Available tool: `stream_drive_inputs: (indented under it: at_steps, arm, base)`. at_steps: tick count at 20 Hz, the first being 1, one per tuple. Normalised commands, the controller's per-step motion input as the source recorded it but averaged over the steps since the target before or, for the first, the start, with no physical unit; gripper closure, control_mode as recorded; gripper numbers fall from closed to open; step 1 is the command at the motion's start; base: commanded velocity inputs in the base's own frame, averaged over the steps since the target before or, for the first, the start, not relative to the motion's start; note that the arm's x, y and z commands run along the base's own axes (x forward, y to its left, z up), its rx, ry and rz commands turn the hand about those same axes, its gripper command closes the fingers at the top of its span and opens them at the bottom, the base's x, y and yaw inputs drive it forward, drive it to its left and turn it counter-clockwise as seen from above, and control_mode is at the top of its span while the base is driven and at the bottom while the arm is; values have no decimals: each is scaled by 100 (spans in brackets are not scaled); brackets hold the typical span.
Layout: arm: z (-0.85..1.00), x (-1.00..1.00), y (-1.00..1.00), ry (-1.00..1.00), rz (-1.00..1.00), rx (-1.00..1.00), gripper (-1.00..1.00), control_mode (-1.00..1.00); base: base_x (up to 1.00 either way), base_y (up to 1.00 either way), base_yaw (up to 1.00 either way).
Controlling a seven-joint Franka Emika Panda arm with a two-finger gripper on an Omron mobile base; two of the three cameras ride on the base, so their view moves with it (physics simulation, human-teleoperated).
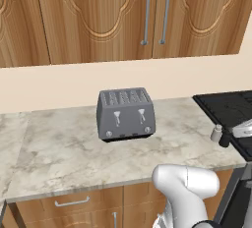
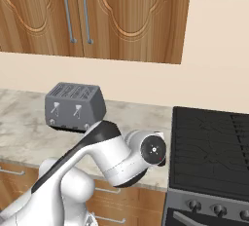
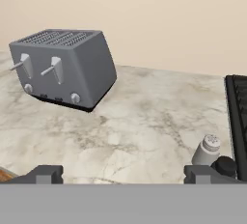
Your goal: Take 2 condiments from the cabinet and move them on the counter near the stove.Make sure the condiments are lined up with each other, next to each other.
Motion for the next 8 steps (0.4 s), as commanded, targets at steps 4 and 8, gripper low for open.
stream_drive_inputs:
  at_steps: [4, 8]
  arm:
    - [49, 0, 63, 10, -25, -3, -100, -100]
    - [66, 0, 37, 19, -28, -2, -100, -100]
  base:
    - [0, 0, 0]
    - [0, 0, 0]
